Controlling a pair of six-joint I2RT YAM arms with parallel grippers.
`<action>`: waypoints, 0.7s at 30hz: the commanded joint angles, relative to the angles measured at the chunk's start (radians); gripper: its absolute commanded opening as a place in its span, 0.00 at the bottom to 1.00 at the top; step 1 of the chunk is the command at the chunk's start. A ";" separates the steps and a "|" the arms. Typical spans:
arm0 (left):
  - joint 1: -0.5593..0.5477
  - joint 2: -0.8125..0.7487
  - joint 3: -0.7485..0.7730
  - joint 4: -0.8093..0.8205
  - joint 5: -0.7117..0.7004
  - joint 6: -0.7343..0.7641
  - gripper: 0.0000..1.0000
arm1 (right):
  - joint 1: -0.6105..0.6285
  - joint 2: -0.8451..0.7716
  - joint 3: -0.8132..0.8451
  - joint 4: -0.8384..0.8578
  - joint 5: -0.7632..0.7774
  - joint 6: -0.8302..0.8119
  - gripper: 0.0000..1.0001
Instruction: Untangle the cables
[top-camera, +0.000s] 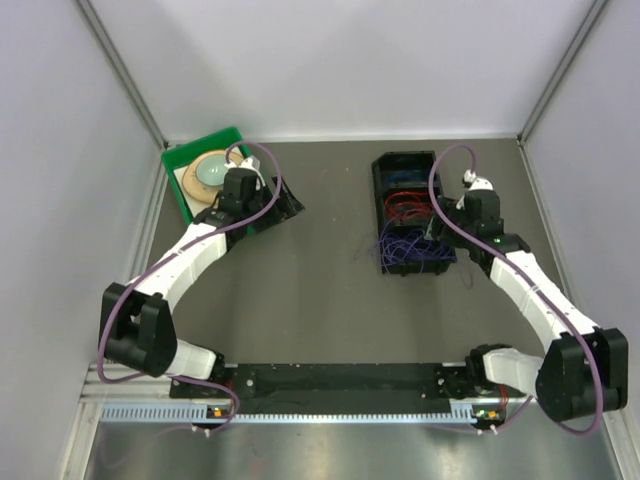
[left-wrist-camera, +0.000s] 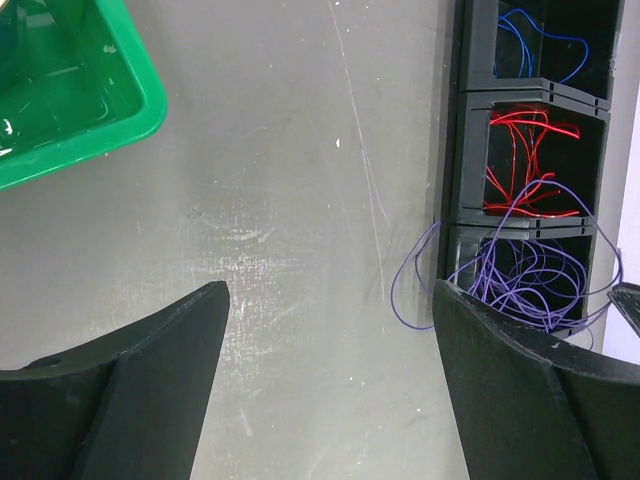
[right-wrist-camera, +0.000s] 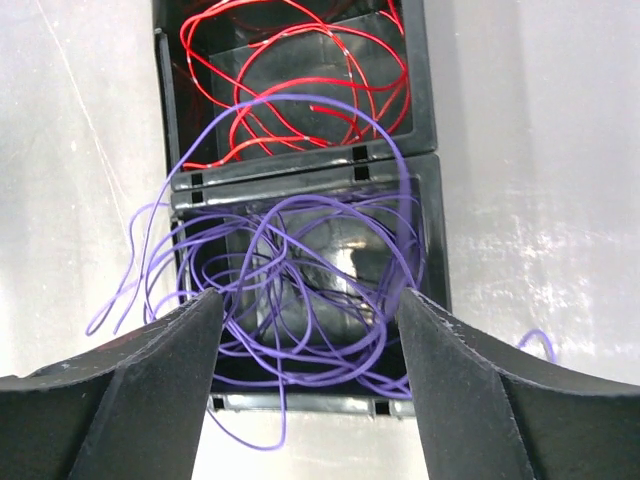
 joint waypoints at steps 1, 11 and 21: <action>-0.002 0.013 0.034 0.040 0.025 0.003 0.88 | 0.008 -0.045 0.046 -0.034 0.029 -0.026 0.72; -0.246 0.344 0.336 0.006 0.100 0.072 0.88 | -0.011 -0.163 0.029 -0.070 0.050 0.000 0.73; -0.355 0.684 0.602 0.037 0.251 0.032 0.77 | -0.085 -0.252 -0.021 -0.129 0.032 -0.009 0.77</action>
